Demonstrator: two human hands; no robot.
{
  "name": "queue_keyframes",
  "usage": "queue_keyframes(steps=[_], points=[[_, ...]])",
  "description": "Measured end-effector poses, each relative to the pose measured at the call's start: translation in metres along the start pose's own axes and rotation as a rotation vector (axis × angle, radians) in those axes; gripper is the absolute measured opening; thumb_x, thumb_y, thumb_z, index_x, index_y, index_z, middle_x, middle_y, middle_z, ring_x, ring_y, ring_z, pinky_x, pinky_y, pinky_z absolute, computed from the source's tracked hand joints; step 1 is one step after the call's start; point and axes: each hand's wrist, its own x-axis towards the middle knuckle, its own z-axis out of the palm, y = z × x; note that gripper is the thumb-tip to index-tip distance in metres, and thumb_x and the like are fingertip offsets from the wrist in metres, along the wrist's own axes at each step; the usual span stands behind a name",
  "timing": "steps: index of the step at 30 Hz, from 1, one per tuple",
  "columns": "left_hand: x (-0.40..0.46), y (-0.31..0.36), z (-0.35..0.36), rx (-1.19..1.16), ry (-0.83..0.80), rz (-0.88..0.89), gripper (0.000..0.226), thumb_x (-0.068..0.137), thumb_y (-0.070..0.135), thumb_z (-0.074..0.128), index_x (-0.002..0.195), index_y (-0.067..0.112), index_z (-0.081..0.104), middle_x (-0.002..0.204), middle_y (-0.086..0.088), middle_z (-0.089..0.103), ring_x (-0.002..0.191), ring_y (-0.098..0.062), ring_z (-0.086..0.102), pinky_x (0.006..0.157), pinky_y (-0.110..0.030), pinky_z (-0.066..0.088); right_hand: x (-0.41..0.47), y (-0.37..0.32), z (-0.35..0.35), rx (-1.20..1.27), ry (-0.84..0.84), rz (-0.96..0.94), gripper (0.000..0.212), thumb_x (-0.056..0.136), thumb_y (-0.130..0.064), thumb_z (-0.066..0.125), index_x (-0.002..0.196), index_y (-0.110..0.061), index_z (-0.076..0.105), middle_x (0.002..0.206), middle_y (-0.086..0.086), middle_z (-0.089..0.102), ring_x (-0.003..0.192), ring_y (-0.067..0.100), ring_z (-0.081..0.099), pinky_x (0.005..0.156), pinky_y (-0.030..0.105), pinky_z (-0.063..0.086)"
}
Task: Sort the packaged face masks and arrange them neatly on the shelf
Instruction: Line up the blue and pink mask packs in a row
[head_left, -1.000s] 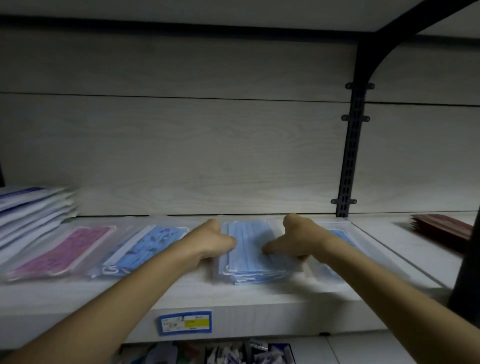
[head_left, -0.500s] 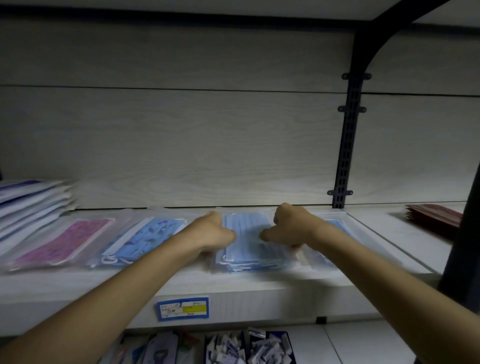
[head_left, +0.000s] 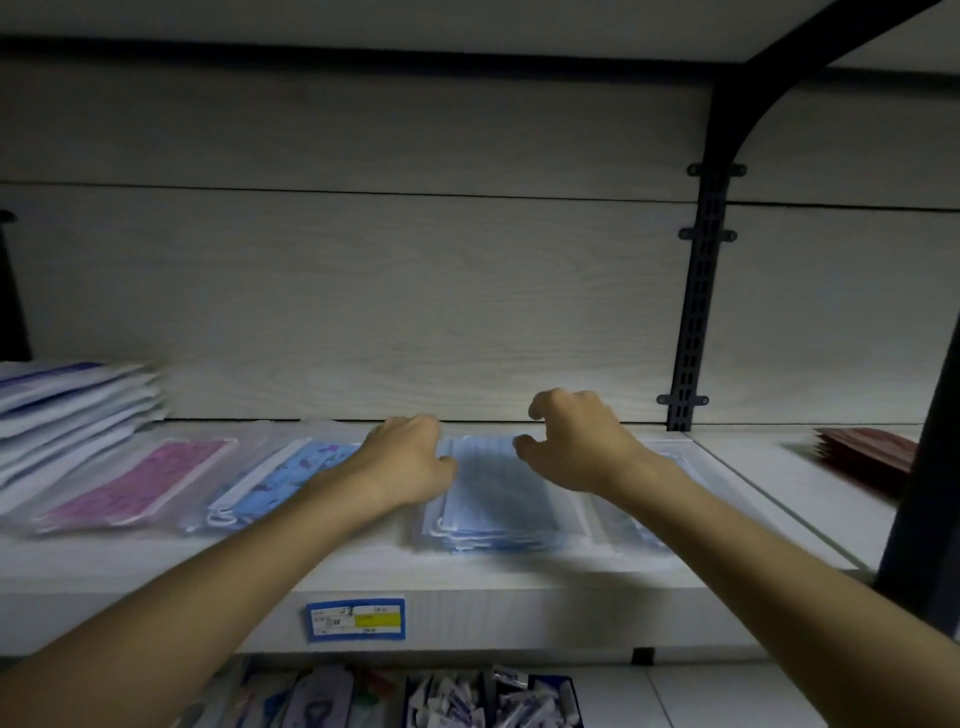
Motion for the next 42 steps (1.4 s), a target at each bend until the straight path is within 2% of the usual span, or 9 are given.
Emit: queue_keyframes(steps=[8,12,20,25,28,31,34,38,42], points=[[-0.026,-0.029,-0.001,0.178,0.345,0.107,0.029,0.094,0.027,0.046,0.116,0.016,0.060,0.117,-0.005,0.061,0.108,-0.024,0.054,0.082,-0.030,0.042,-0.002,-0.019,0.014,-0.012,0.175,-0.213,0.031,0.094,-0.034,0.051,0.114,-0.011,0.058,0.103,0.010,0.067,0.094,0.034,0.062,0.078,0.043,0.054],[-0.042,-0.059,-0.007,0.182,0.418,0.085,0.022,0.094,0.026,0.047,0.105,0.017,0.063,0.108,-0.003,0.064,0.100,-0.023,0.056,0.072,-0.027,0.038,-0.002,-0.043,0.022,-0.011,0.169,-0.308,0.031,0.095,-0.034,0.049,0.113,-0.010,0.058,0.102,0.010,0.067,0.093,0.033,0.062,0.078,0.044,0.054],[-0.048,-0.120,-0.032,0.221,0.432,0.001,0.022,0.092,0.026,0.046,0.103,0.020,0.064,0.107,-0.004,0.064,0.103,-0.025,0.057,0.080,-0.031,0.045,0.002,-0.102,0.038,-0.013,0.171,-0.318,0.030,0.095,-0.033,0.050,0.113,-0.011,0.058,0.102,0.010,0.066,0.093,0.032,0.062,0.077,0.042,0.054],[-0.044,-0.156,-0.042,0.178,0.407,0.034,0.022,0.092,0.023,0.046,0.103,0.018,0.064,0.106,-0.004,0.064,0.098,-0.025,0.058,0.077,-0.032,0.047,0.011,-0.134,0.048,0.038,0.082,-0.188,0.031,0.092,-0.032,0.054,0.112,-0.008,0.059,0.103,0.012,0.067,0.096,0.033,0.063,0.081,0.041,0.053],[-0.041,-0.172,-0.044,0.147,0.384,0.093,0.020,0.091,0.023,0.049,0.103,0.019,0.065,0.107,-0.003,0.064,0.099,-0.024,0.057,0.077,-0.031,0.045,0.013,-0.153,0.049,0.161,-0.123,-0.002,0.038,0.091,-0.030,0.058,0.120,-0.006,0.056,0.114,0.011,0.061,0.097,0.032,0.063,0.079,0.039,0.056],[-0.036,-0.181,-0.042,0.162,0.387,0.194,0.021,0.092,0.025,0.050,0.105,0.021,0.066,0.108,0.000,0.065,0.100,-0.021,0.056,0.079,-0.028,0.041,0.011,-0.170,0.051,0.337,-0.287,0.200,0.044,0.090,-0.027,0.061,0.128,-0.007,0.050,0.116,0.012,0.054,0.097,0.030,0.062,0.075,0.040,0.060],[-0.033,-0.184,-0.038,0.195,0.351,0.258,0.022,0.091,0.032,0.052,0.102,0.021,0.068,0.108,0.002,0.066,0.105,-0.020,0.056,0.082,-0.026,0.039,0.012,-0.178,0.056,0.412,-0.303,0.329,0.045,0.091,-0.025,0.062,0.130,-0.007,0.046,0.124,0.015,0.051,0.101,0.031,0.059,0.078,0.040,0.059],[-0.033,-0.185,-0.031,0.296,0.304,0.323,0.031,0.093,0.039,0.049,0.100,0.016,0.069,0.104,-0.003,0.066,0.102,-0.024,0.056,0.078,-0.028,0.033,0.021,-0.187,0.062,0.600,-0.296,0.509,0.048,0.088,-0.021,0.067,0.127,-0.002,0.046,0.118,0.019,0.053,0.092,0.032,0.059,0.074,0.042,0.058],[-0.035,-0.186,-0.032,0.342,0.299,0.354,0.032,0.094,0.038,0.044,0.098,0.015,0.067,0.104,-0.006,0.066,0.101,-0.024,0.055,0.079,-0.029,0.033,0.029,-0.188,0.068,0.805,-0.276,0.641,0.039,0.087,-0.014,0.069,0.116,-0.002,0.046,0.117,0.018,0.050,0.094,0.030,0.055,0.069,0.034,0.052]])
